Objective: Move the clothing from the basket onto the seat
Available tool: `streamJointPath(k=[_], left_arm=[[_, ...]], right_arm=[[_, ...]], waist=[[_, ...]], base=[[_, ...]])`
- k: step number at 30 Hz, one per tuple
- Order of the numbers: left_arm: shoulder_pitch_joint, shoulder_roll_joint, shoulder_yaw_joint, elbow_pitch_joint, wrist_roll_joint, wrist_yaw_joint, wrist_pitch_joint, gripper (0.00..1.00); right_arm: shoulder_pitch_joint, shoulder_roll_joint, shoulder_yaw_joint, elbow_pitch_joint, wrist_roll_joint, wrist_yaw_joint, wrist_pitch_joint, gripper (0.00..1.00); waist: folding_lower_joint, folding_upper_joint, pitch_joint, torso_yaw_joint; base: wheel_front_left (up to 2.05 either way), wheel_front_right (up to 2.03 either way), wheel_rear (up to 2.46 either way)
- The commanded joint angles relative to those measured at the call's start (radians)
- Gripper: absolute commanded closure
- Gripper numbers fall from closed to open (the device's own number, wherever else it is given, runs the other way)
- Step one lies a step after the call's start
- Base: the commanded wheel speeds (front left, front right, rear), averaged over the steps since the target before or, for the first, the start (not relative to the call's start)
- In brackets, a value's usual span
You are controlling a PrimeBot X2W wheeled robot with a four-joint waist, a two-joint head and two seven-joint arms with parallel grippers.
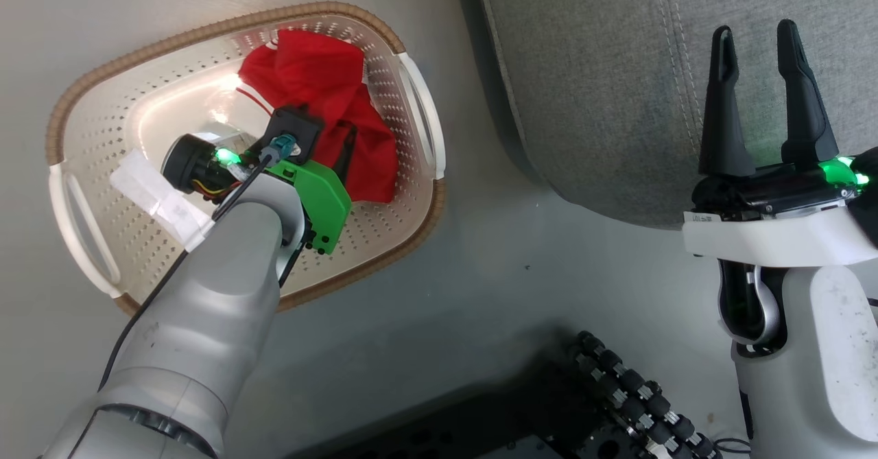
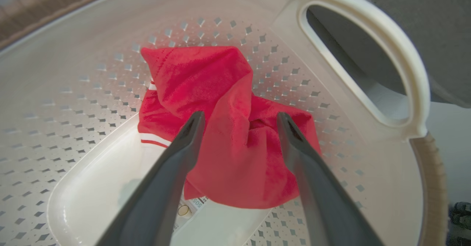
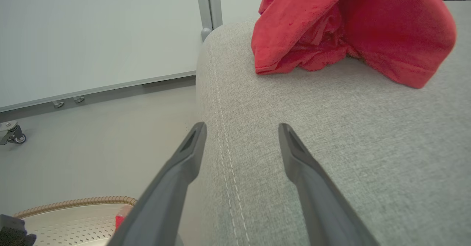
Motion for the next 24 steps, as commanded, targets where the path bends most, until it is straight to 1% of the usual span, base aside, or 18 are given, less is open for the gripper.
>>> streamJointPath(k=[1,2,6,11,16,18,24], left_arm=[[-0.028,0.008,-0.003,0.011,-0.010,-0.005,0.001,0.00],[-0.038,0.008,-0.005,0.019,-0.011,-0.005,0.000,0.00],[-0.070,0.008,-0.019,0.053,0.000,0.020,0.020,0.00],[-0.108,0.016,-0.035,0.078,0.014,0.088,0.084,0.00],[-0.125,0.032,-0.054,0.087,0.026,0.123,0.176,0.00],[-0.131,0.035,-0.063,0.088,0.030,0.122,0.210,0.00],[-0.146,0.051,-0.071,0.090,0.018,0.090,0.307,0.00]], right_arm=[[-0.014,0.001,0.008,-0.006,0.011,-0.001,-0.003,0.00],[-0.016,0.001,0.014,-0.005,0.016,-0.001,-0.003,0.00],[-0.020,0.001,0.039,0.000,0.020,-0.001,-0.003,0.00],[-0.023,0.001,0.060,-0.014,0.030,-0.001,-0.003,0.00],[-0.010,0.001,0.073,-0.045,0.031,-0.001,-0.003,0.00],[-0.002,0.001,0.076,-0.063,0.032,-0.001,-0.003,0.00],[0.024,0.001,0.073,-0.111,0.023,-0.001,-0.003,0.00]], waist=[[-0.0002,0.0000,0.055,-0.047],[-0.0002,0.0000,0.062,-0.051],[-0.0002,0.0000,0.086,-0.062],[-0.0002,0.0000,0.109,-0.074],[-0.0002,0.0000,0.115,-0.078],[-0.0002,0.0000,0.117,-0.081],[-0.0002,0.0000,0.124,-0.081]], base=[[0.00,0.00,0.00],[0.00,0.00,0.00],[0.00,0.00,0.00],[0.00,0.00,0.00],[0.00,0.00,0.00],[0.00,0.00,0.00],[0.00,0.00,0.00]])
